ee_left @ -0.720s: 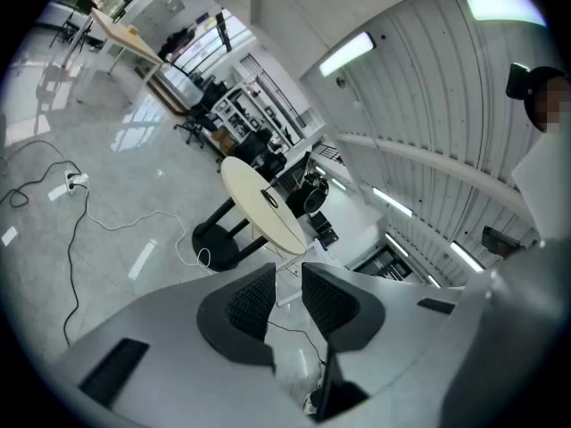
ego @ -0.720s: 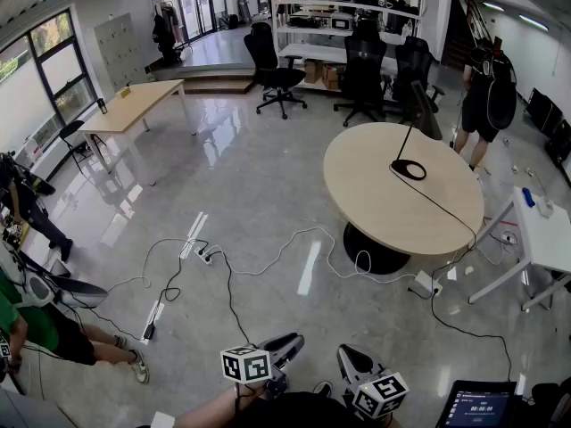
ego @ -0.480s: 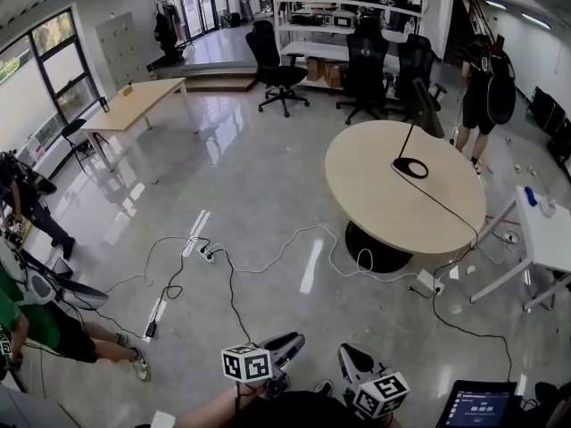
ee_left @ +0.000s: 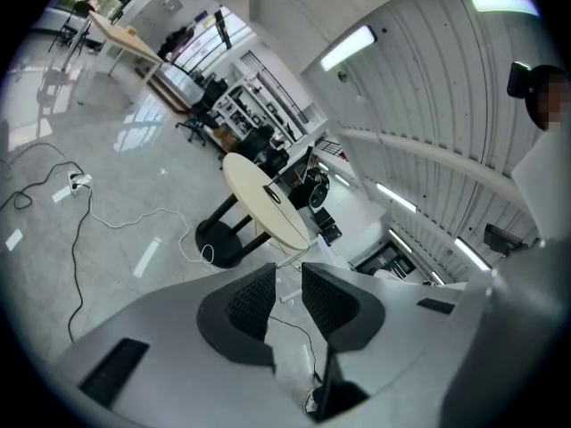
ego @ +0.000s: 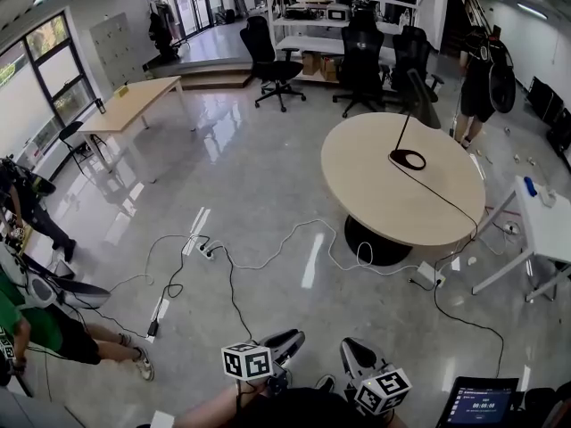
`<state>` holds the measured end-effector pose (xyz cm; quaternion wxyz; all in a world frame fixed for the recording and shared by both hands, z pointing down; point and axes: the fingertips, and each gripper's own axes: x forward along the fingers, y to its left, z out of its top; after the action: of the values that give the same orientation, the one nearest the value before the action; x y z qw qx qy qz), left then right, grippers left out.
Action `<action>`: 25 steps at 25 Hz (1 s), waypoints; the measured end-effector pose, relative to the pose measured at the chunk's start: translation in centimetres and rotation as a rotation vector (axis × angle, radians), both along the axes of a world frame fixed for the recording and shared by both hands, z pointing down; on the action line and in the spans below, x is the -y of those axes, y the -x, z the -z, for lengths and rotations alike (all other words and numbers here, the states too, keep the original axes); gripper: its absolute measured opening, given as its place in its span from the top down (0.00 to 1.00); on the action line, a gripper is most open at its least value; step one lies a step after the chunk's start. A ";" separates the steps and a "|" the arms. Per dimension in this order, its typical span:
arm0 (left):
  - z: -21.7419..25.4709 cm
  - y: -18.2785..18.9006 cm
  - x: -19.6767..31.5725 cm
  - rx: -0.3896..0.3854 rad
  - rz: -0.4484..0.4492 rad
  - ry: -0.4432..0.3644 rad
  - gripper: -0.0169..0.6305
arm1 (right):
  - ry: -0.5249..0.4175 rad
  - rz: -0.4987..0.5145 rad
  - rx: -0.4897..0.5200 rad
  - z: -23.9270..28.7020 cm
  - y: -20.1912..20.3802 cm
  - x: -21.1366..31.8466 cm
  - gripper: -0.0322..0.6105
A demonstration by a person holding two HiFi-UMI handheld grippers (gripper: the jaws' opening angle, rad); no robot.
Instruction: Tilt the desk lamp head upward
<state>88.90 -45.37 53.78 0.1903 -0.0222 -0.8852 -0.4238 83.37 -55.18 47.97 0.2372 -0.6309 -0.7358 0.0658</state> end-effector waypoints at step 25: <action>-0.9 0.6 3.2 -0.060 0.160 0.032 0.82 | 0.045 0.143 -0.034 -1.1 3.0 2.4 0.95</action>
<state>88.27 -48.56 54.70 0.1818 -0.1085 -0.8813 -0.4225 80.32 -57.56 49.10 0.2395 -0.6858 -0.6831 0.0761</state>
